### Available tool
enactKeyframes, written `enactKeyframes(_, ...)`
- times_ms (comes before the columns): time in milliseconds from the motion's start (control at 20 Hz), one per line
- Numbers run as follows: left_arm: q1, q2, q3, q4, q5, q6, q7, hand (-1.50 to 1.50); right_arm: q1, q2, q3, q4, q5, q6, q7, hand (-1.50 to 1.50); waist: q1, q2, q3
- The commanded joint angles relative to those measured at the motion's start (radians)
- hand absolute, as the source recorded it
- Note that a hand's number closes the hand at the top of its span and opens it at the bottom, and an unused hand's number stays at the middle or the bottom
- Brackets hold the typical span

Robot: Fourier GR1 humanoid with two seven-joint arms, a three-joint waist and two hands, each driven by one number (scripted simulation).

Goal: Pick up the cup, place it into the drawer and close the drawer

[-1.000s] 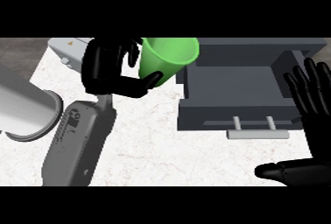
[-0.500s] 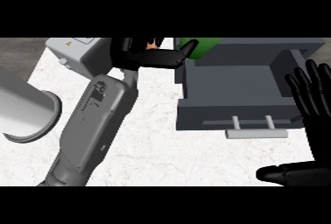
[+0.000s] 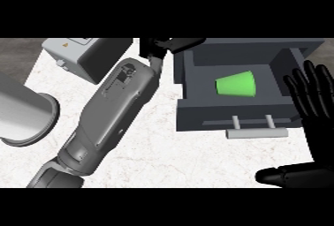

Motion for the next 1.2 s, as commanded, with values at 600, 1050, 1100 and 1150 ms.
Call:
enactKeyframes(600, -0.154, 0.0, -0.233, 0.377, 0.244, 0.05, -0.134, 1.5, -0.044, -0.007, 0.004, -0.014, -0.014, -0.002, 0.036, -1.5, -0.043, 0.01, 0.0)
enactKeyframes(1050, -0.207, 0.0, -0.37, 0.475, 0.265, 0.073, -0.126, 1.5, -0.091, -0.008, -0.002, 0.09, -0.013, 0.023, -0.029, -1.5, -0.062, 0.022, 0.001)
enactKeyframes(1100, -0.189, 0.0, -0.422, 0.451, 0.264, 0.113, -0.097, 1.5, -0.077, 0.0, 0.018, 0.061, -0.011, 0.022, -0.019, -1.5, -0.069, 0.017, 0.001)
enactKeyframes(1150, -0.198, 0.0, -0.424, 0.464, 0.266, 0.108, -0.098, 1.5, -0.048, -0.005, 0.009, 0.017, -0.029, 0.028, -0.012, -1.5, -0.076, 0.017, 0.001)
